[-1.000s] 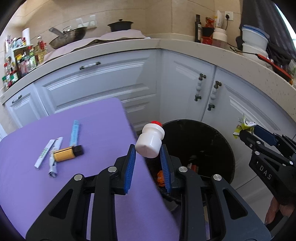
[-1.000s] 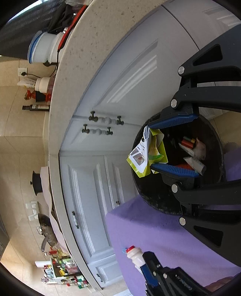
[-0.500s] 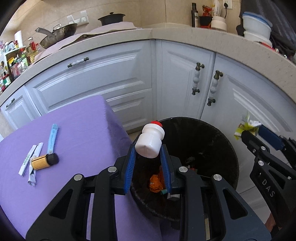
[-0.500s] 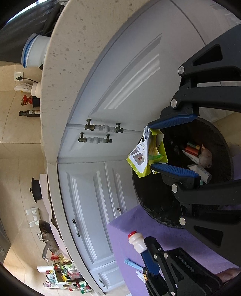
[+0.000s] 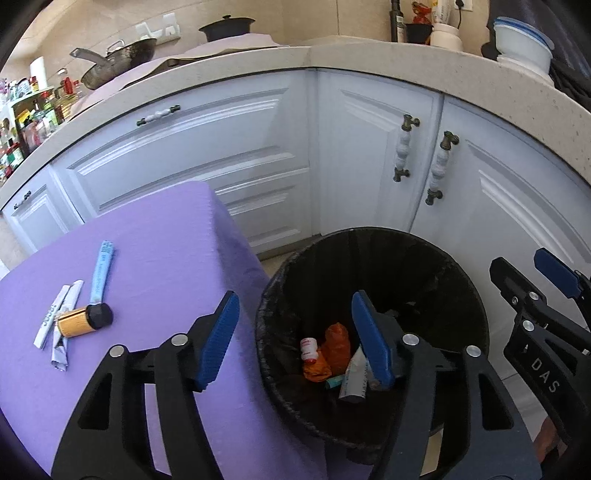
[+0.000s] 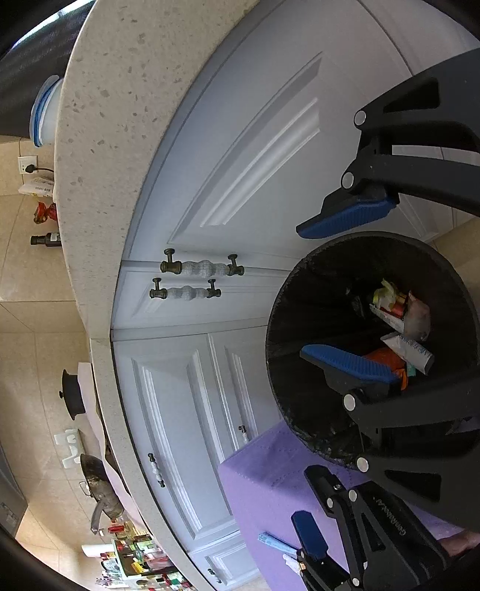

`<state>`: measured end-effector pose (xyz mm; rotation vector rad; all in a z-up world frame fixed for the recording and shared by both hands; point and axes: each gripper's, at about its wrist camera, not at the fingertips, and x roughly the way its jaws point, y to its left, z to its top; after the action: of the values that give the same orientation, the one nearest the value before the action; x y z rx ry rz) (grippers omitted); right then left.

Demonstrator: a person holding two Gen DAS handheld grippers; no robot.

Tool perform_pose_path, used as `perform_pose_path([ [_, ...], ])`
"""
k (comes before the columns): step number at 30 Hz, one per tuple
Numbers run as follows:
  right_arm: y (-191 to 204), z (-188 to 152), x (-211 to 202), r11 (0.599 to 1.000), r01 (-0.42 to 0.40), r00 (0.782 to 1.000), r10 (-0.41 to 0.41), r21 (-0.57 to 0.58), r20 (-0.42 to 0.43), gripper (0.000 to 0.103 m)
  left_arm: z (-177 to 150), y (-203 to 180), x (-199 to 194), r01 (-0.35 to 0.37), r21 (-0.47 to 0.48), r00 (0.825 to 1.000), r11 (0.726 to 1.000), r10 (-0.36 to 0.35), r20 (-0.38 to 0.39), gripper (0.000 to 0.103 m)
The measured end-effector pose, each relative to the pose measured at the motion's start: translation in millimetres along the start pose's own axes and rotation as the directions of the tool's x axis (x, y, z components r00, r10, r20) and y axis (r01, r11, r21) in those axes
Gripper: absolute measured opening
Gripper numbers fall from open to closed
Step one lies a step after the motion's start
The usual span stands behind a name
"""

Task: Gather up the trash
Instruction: 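Move both grippers back to the table toward the amber bottle and tubes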

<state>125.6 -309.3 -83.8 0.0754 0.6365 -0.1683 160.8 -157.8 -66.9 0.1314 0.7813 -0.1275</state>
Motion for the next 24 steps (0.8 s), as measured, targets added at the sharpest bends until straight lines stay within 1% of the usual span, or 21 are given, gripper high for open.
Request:
perform_pose_path([
  [5, 7.6, 2.6, -5.2, 1.000, -0.013, 1.000, 0.013, 0.004, 0.003, 0.063, -3.3, 19.0, -12.9, -0.022, -0.023, 1.000, 0.999, 0.022, 0.014, 0.067],
  [8, 17.3, 4.1, -9.6, 1.000, -0.025, 1.000, 0.025, -0.009, 0.009, 0.064, -7.1, 34.7, -21.0, -0.047, -0.040, 0.999, 0.998, 0.048, 0.021, 0.068],
  [14, 36.0, 7.1, -17.2, 0.998, -0.053, 0.998, 0.054, -0.031, 0.016, 0.069, -14.9, 76.1, -39.9, -0.098, -0.103, 0.994, 0.990, 0.102, 0.030, 0.072],
  [19, 60.9, 9.6, -25.8, 0.994, -0.087, 0.996, 0.089, -0.061, 0.023, 0.069, -22.2, 109.2, -58.8, -0.143, -0.150, 0.987, 0.978, 0.151, 0.047, 0.074],
  [20, 65.8, 9.9, -27.2, 0.993, -0.095, 0.995, 0.096, -0.065, 0.024, 0.069, -24.3, 115.6, -62.1, -0.153, -0.156, 0.986, 0.976, 0.162, 0.048, 0.076],
  [24, 92.4, 10.9, -32.7, 0.985, -0.140, 0.989, 0.143, -0.097, 0.023, 0.070, -34.1, 144.4, -75.4, -0.200, -0.188, 0.976, 0.961, 0.213, 0.048, 0.079],
])
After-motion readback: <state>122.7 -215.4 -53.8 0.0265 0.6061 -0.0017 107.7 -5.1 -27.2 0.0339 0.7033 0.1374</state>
